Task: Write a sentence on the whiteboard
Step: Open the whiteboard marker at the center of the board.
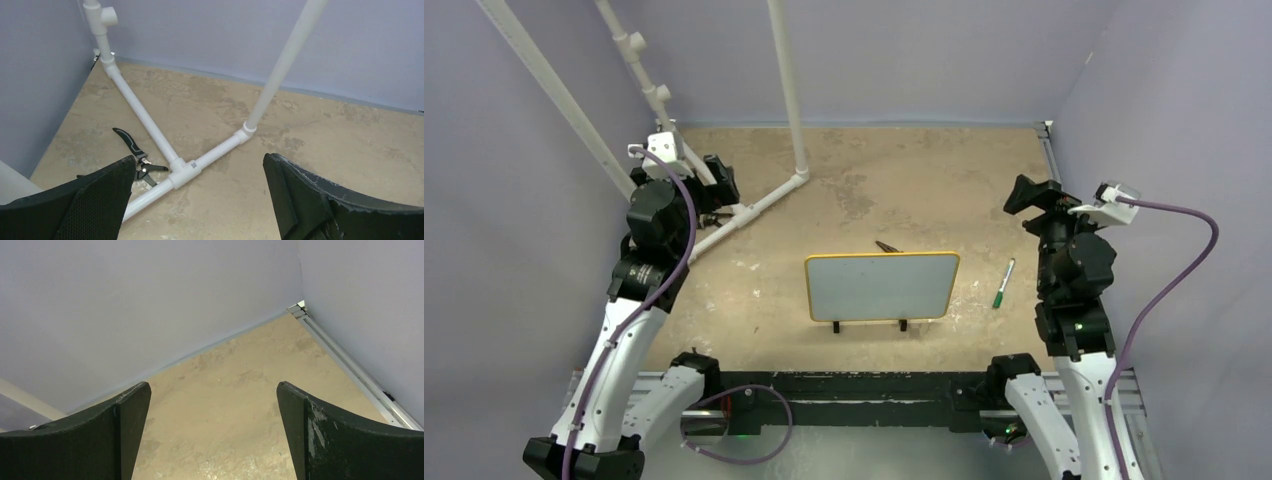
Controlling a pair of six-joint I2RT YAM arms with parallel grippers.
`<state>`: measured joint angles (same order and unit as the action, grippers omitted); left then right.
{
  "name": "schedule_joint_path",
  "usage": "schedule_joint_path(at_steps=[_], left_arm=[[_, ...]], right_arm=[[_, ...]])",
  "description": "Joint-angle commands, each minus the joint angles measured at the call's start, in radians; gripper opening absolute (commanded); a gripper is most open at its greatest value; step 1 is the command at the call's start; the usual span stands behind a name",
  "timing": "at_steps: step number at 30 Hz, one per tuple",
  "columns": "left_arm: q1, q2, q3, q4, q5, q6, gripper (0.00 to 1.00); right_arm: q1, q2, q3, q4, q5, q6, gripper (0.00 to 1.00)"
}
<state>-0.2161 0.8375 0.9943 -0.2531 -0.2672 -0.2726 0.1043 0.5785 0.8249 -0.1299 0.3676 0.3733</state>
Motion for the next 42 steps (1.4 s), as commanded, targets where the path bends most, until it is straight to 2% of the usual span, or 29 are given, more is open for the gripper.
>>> schedule_joint_path(at_steps=[1,6,9,14,16,20,22,24,35,42], left_arm=[[0.004,0.012,-0.027,0.009,-0.009,-0.006,0.99],[0.004,0.031,-0.075,-0.010,-0.036,-0.013,0.99],[0.004,0.035,-0.100,0.007,-0.029,-0.012,0.99],[0.004,0.061,-0.114,0.009,0.002,-0.017,0.99],[0.003,0.066,-0.124,0.007,0.016,-0.020,0.99],[-0.006,0.069,-0.134,0.015,0.023,-0.001,0.99],[-0.007,0.069,-0.134,0.016,0.017,0.005,0.99],[-0.011,0.068,-0.134,0.015,0.005,0.008,0.99],[-0.043,0.068,-0.149,0.020,-0.017,0.023,0.99],[-0.045,0.067,-0.159,0.026,0.031,0.025,0.99]], right_arm=[[-0.003,0.041,0.001,-0.009,0.008,-0.004,0.99],[-0.003,0.085,-0.032,-0.011,0.013,0.038,0.99],[-0.003,0.151,-0.046,-0.059,0.023,0.121,0.99],[-0.037,0.257,-0.132,-0.038,-0.065,0.223,0.98],[-0.095,0.305,-0.160,-0.035,-0.137,0.239,0.99],[-0.336,0.407,-0.206,-0.016,-0.314,0.229,0.99],[-0.399,0.457,-0.213,-0.026,-0.316,0.214,0.98],[-0.406,0.493,-0.216,-0.028,-0.261,0.193,0.97],[-0.407,0.752,-0.154,-0.039,-0.285,0.138,0.76],[-0.406,0.795,-0.147,-0.005,-0.271,0.097,0.61]])
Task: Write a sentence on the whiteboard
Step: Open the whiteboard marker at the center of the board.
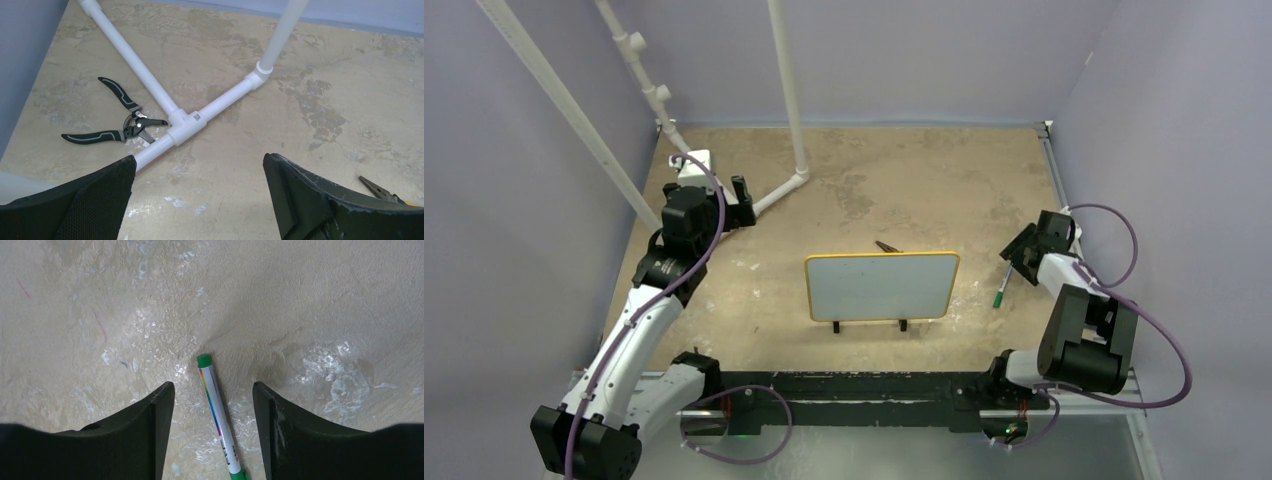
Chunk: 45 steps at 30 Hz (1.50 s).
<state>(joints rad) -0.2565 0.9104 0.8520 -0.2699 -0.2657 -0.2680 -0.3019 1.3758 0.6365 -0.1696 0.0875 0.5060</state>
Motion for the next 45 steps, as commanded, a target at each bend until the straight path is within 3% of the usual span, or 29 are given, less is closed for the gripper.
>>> schedule_joint_path(at_steps=[1,12,24,31,37,41,45], left_arm=[[-0.004,-0.006,-0.018,0.042,0.035,0.022,0.99],[-0.012,0.025,-0.016,0.050,0.065,0.024,0.99],[-0.012,0.034,-0.021,0.052,0.095,0.023,0.97],[-0.012,0.014,-0.007,0.124,0.247,0.071,0.93],[-0.017,0.025,0.149,0.112,0.407,0.046,0.93],[-0.066,0.052,0.256,0.112,0.526,-0.005,0.92],[-0.220,0.081,0.335,0.114,0.498,-0.028,0.90]], right_arm=[[0.001,0.000,0.041,0.036,0.005,-0.037,0.59],[0.056,0.071,0.062,0.038,-0.002,-0.051,0.46],[0.109,0.020,0.057,0.060,0.012,-0.052,0.00],[0.109,-0.174,0.141,-0.030,0.022,-0.069,0.00],[0.110,-0.356,0.344,-0.112,-0.055,-0.099,0.00],[0.117,-0.423,0.440,-0.086,-0.261,-0.093,0.00],[0.213,-0.438,0.517,-0.040,-0.399,-0.003,0.00]])
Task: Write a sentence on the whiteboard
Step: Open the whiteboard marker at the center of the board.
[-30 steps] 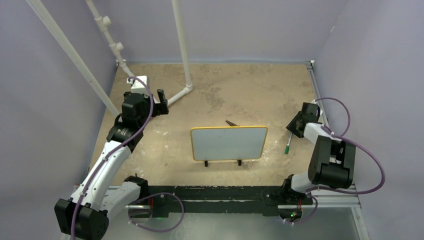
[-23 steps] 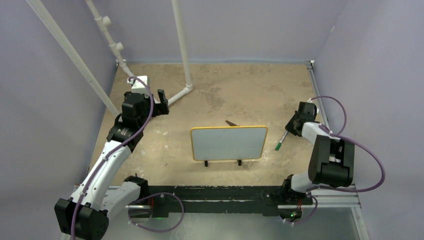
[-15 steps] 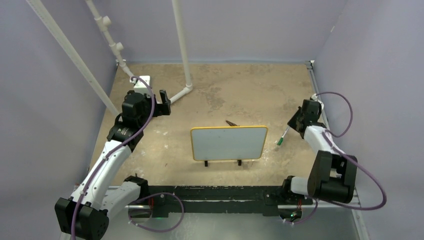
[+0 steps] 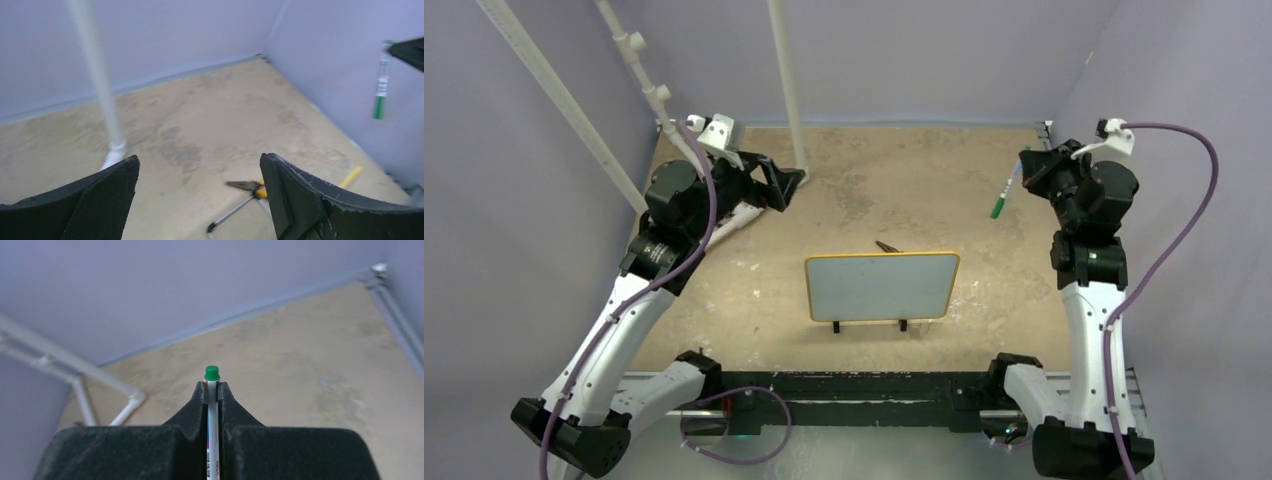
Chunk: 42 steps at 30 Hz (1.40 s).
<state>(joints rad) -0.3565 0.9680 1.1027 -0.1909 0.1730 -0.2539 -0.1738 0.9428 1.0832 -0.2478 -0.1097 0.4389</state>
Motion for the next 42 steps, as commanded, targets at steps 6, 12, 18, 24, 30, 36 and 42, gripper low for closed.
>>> schedule_joint_path(at_steps=[6,12,18,24,30,36,42], left_arm=[[-0.417,0.077,0.107,0.140,0.035,-0.134,0.89],[-0.610,0.158,0.092,0.298,0.012,-0.193,0.89],[-0.681,0.256,0.099,0.415,-0.005,-0.231,0.90],[-0.687,0.331,0.142,0.422,-0.093,-0.245,0.89],[-0.687,0.376,0.173,0.443,-0.100,-0.249,0.59],[-0.687,0.390,0.184,0.445,-0.105,-0.232,0.21],[-0.687,0.365,0.174,0.373,-0.128,-0.169,0.00]], right_arm=[[0.279,-0.018,0.139,0.147,-0.210,0.205,0.00],[0.342,-0.050,0.106,0.283,-0.216,0.308,0.00],[0.390,-0.055,0.064,0.370,-0.216,0.377,0.00],[0.431,-0.045,0.050,0.404,-0.214,0.398,0.00],[0.457,-0.047,0.020,0.427,-0.214,0.410,0.00],[0.465,-0.056,-0.008,0.412,-0.222,0.407,0.00],[0.466,-0.077,-0.013,0.361,-0.233,0.371,0.00]])
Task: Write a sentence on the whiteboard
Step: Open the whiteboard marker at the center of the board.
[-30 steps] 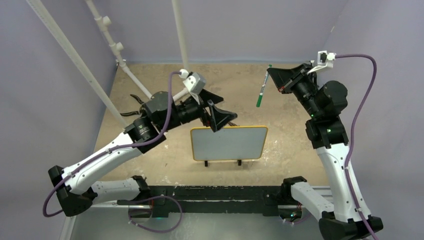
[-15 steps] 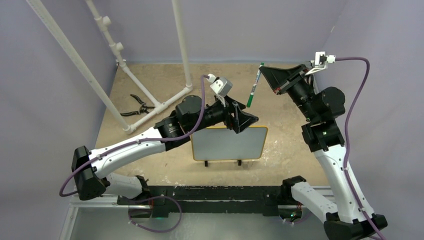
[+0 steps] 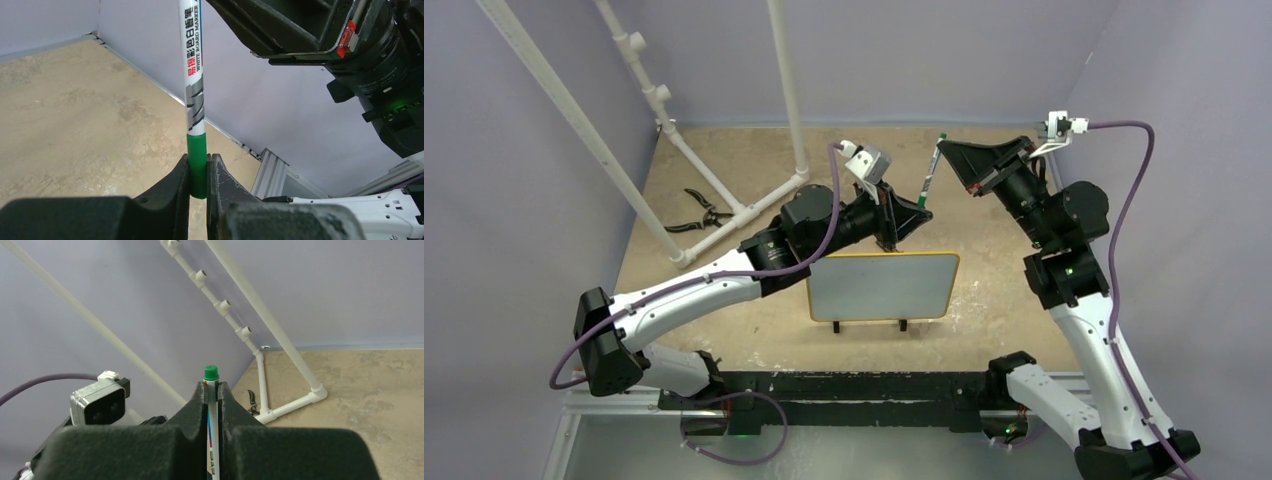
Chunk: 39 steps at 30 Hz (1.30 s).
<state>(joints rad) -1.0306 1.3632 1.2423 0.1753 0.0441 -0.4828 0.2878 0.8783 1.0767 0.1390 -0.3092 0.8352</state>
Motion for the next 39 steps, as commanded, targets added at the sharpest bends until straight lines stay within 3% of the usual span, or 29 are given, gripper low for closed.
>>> schedule_joint_path(at_steps=[1,2,6,7,9,12,18,23,27,39], left_arm=[[-0.013,-0.041,0.029,-0.013,-0.009,0.078,0.00],[-0.013,-0.054,0.023,-0.034,-0.018,0.097,0.00],[-0.011,-0.108,0.005,-0.137,0.024,0.211,0.00],[-0.011,-0.122,0.007,-0.167,0.043,0.243,0.00],[-0.011,-0.151,0.012,-0.263,0.079,0.302,0.00],[-0.006,-0.190,0.016,-0.369,0.083,0.373,0.00],[0.058,-0.234,-0.008,-0.463,0.187,0.477,0.00],[0.189,-0.247,-0.030,-0.518,0.340,0.581,0.00],[0.195,-0.253,-0.036,-0.556,0.388,0.632,0.00],[0.214,-0.234,-0.046,-0.648,0.436,0.696,0.00]], right_arm=[[0.004,-0.014,-0.005,-0.040,-0.040,-0.038,0.00],[0.004,-0.016,-0.002,-0.057,-0.045,-0.055,0.04],[0.003,-0.025,0.019,-0.132,-0.058,-0.155,0.56],[0.004,-0.031,0.028,-0.150,-0.057,-0.180,0.64],[0.004,-0.041,0.045,-0.195,-0.070,-0.223,0.78],[0.004,-0.049,0.062,-0.238,-0.123,-0.276,0.87],[0.004,-0.046,0.068,-0.162,-0.238,-0.353,0.98],[0.004,0.085,0.230,-0.364,-0.348,-0.471,0.99],[0.004,0.173,0.281,-0.432,-0.507,-0.540,0.99],[0.055,0.322,0.343,-0.635,-0.651,-0.745,0.97]])
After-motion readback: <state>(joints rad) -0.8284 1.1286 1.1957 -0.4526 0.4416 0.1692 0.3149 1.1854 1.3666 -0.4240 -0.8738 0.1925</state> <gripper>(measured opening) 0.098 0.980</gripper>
